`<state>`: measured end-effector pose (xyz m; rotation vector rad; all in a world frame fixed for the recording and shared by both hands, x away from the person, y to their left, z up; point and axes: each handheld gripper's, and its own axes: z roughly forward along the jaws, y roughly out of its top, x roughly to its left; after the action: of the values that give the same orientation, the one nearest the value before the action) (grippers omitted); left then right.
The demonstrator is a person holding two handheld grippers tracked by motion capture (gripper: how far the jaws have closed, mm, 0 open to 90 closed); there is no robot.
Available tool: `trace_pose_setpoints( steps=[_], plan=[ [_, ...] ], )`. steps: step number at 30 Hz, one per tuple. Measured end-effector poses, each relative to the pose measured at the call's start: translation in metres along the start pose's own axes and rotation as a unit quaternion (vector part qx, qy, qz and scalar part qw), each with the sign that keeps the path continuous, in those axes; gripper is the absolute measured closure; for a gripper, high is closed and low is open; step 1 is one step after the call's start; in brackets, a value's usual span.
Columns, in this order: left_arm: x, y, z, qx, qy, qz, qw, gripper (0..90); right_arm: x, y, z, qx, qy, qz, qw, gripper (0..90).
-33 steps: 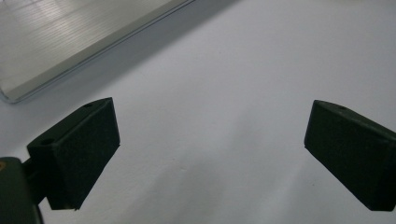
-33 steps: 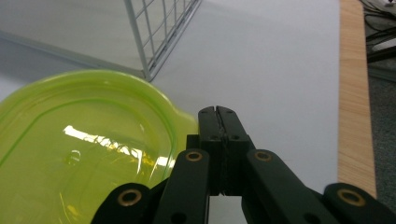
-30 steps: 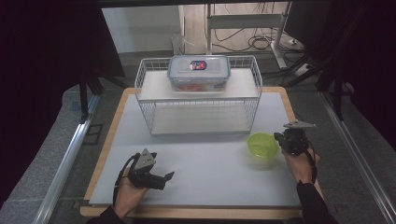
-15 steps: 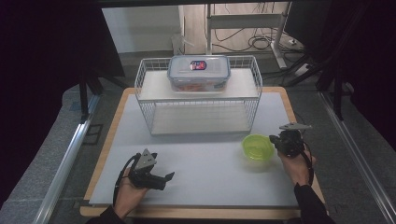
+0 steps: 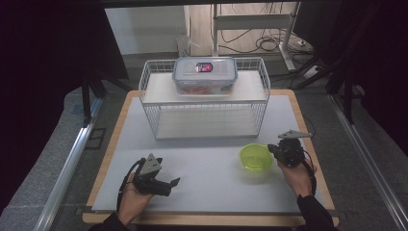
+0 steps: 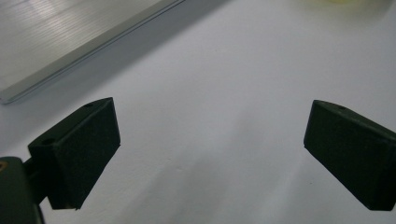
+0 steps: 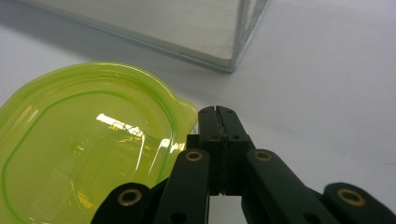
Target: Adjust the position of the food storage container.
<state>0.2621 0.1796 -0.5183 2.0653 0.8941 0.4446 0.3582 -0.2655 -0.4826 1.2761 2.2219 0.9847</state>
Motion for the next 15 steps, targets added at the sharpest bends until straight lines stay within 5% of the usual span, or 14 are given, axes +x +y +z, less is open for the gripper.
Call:
trace_pose_setpoints(
  steps=[15],
  plan=[
    [-0.001,0.001,0.0,0.001,-0.003,0.004,1.0,3.7,0.039,0.0,0.003,0.01,0.044,-0.027,0.9986,90.0]
  ],
)
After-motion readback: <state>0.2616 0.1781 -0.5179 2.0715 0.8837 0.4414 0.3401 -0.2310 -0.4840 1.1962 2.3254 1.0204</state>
